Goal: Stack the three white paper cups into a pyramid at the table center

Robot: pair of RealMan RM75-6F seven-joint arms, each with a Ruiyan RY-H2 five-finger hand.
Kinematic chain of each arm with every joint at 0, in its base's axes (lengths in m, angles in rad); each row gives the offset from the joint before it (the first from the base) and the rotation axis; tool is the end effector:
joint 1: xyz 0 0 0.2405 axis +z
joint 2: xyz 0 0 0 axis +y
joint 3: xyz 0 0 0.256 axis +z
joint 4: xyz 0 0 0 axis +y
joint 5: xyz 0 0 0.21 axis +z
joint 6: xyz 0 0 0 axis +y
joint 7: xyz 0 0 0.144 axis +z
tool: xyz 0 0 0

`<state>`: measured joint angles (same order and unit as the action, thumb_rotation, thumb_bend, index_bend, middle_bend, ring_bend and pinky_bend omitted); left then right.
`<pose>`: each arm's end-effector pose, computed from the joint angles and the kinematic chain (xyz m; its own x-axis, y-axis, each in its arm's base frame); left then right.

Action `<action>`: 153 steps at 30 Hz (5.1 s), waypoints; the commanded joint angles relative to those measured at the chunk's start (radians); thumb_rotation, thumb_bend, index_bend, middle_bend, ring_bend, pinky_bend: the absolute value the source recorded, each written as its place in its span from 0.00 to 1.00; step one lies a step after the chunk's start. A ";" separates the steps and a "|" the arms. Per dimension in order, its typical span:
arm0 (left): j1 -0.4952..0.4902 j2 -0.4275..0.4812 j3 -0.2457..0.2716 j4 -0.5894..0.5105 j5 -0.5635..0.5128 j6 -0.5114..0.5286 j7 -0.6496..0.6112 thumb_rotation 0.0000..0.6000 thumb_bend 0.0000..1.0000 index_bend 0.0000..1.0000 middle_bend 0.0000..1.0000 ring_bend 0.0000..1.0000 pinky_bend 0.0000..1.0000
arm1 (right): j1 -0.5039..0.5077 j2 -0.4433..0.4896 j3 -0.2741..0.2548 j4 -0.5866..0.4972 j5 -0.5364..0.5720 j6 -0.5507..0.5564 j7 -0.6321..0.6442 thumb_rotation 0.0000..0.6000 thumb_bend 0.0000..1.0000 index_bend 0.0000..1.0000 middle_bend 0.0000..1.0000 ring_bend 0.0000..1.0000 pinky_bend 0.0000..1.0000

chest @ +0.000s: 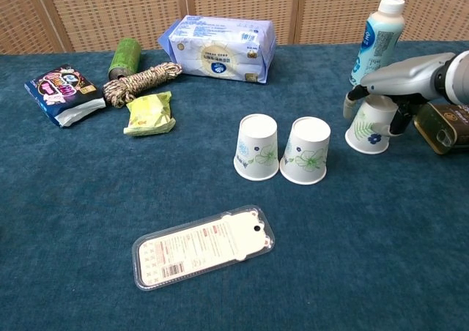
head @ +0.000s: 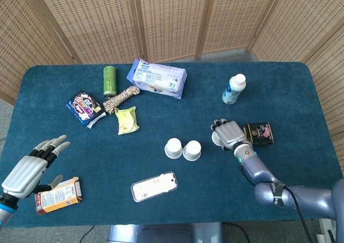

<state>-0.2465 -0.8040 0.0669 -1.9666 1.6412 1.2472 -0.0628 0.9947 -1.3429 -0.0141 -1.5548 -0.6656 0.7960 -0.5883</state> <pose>-0.2364 0.1836 0.1701 0.3727 0.2956 0.8796 0.9185 -0.2526 -0.3043 -0.1700 -0.3703 0.0155 0.6904 -0.4135 0.5936 -0.7229 -0.3625 0.5883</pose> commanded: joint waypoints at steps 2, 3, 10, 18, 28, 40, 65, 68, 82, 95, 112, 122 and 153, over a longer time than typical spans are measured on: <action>-0.001 -0.001 0.000 -0.002 0.001 -0.003 0.003 1.00 0.43 0.03 0.00 0.00 0.09 | -0.006 -0.006 0.005 0.011 -0.015 0.001 0.014 1.00 0.60 0.32 0.24 0.25 0.54; -0.001 -0.001 0.001 -0.002 0.002 -0.003 0.003 1.00 0.43 0.03 0.00 0.00 0.09 | -0.007 -0.006 0.006 0.013 -0.019 0.002 0.016 1.00 0.59 0.33 0.25 0.27 0.56; -0.004 -0.003 -0.002 -0.001 0.000 -0.005 0.002 1.00 0.43 0.03 0.00 0.00 0.09 | -0.010 0.012 0.014 -0.020 -0.019 0.018 0.017 1.00 0.58 0.33 0.27 0.31 0.61; -0.013 -0.009 -0.004 0.006 -0.002 -0.019 -0.002 1.00 0.43 0.03 0.00 0.00 0.09 | -0.002 0.079 0.045 -0.130 -0.017 0.056 0.013 1.00 0.58 0.33 0.27 0.31 0.61; -0.014 -0.015 -0.002 0.017 0.000 -0.021 -0.007 1.00 0.43 0.03 0.00 0.00 0.09 | 0.019 0.161 0.069 -0.271 -0.011 0.094 -0.015 1.00 0.58 0.33 0.26 0.31 0.61; -0.024 -0.026 -0.004 0.024 -0.001 -0.033 -0.008 1.00 0.43 0.03 0.00 0.00 0.09 | 0.068 0.242 0.098 -0.462 0.020 0.154 -0.088 1.00 0.57 0.32 0.26 0.31 0.61; -0.033 -0.028 0.000 0.050 0.016 -0.030 -0.040 1.00 0.43 0.03 0.00 0.00 0.09 | 0.303 0.111 0.123 -0.567 0.305 0.273 -0.349 1.00 0.57 0.31 0.26 0.31 0.61; -0.033 -0.032 0.001 0.059 0.014 -0.031 -0.049 1.00 0.43 0.03 0.00 0.00 0.09 | 0.330 0.093 0.127 -0.550 0.342 0.276 -0.364 1.00 0.57 0.31 0.26 0.30 0.61; -0.034 -0.041 0.005 0.094 0.008 -0.033 -0.082 1.00 0.43 0.03 0.00 0.00 0.09 | 0.390 0.032 0.108 -0.473 0.435 0.261 -0.383 1.00 0.56 0.28 0.25 0.27 0.56; -0.037 -0.046 0.005 0.099 0.012 -0.031 -0.089 1.00 0.43 0.03 0.00 0.00 0.09 | 0.397 0.055 0.092 -0.487 0.449 0.252 -0.364 1.00 0.54 0.19 0.16 0.18 0.39; -0.030 -0.039 0.008 0.096 0.029 -0.005 -0.094 1.00 0.43 0.03 0.00 0.00 0.08 | 0.390 0.131 0.087 -0.566 0.431 0.276 -0.324 1.00 0.57 0.03 0.06 0.03 0.16; -0.018 -0.030 0.014 0.089 0.044 0.019 -0.095 1.00 0.43 0.03 0.00 0.00 0.08 | 0.363 0.191 0.070 -0.609 0.412 0.315 -0.306 1.00 0.59 0.02 0.05 0.01 0.14; 0.116 -0.002 0.056 0.067 0.072 0.191 -0.115 1.00 0.43 0.03 0.00 0.00 0.06 | -0.286 0.399 -0.027 -0.398 -0.385 0.414 0.440 1.00 0.58 0.10 0.07 0.01 0.11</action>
<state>-0.1424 -0.7999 0.1161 -1.9050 1.7082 1.4259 -0.1748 0.7706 -0.9416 -0.0284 -2.0048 -0.9856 1.1791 -0.2168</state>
